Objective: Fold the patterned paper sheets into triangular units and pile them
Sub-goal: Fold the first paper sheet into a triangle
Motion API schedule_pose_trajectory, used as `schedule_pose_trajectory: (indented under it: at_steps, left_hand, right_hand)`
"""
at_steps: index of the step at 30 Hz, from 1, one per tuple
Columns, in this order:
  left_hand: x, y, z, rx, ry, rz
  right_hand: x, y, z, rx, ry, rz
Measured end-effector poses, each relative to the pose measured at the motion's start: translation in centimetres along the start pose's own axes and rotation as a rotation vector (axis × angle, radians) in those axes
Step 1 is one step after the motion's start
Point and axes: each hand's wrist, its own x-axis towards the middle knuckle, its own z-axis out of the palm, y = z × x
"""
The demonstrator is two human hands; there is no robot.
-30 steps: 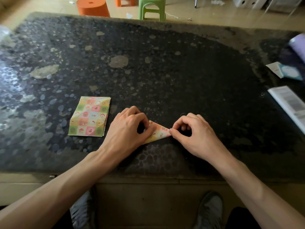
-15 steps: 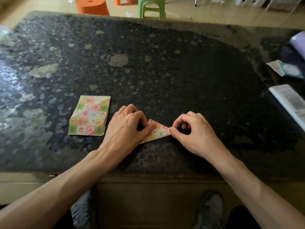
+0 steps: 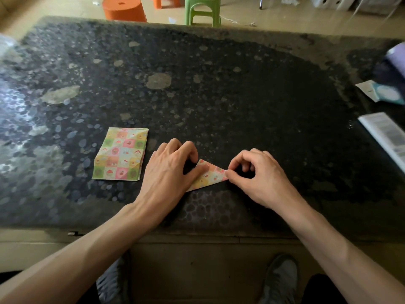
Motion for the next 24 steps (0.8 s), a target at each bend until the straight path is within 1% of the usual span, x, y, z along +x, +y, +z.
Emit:
schedule_pose_trajectory:
  at_steps: [9,16,24]
  left_hand:
    - [0.19,-0.11,0.17,-0.055,-0.037,0.054]
    - [0.0,0.0,0.51,-0.009,-0.049,0.077]
    - [0.17,0.13,0.24,-0.033,-0.087,0.081]
  right_hand:
    - [0.0,0.02,-0.03,0.001,-0.007,0.008]
    - [0.01,-0.14,0.15,-0.001,0.002,0.022]
    - [0.06,-0.04,-0.13,0.001,-0.019,0.017]
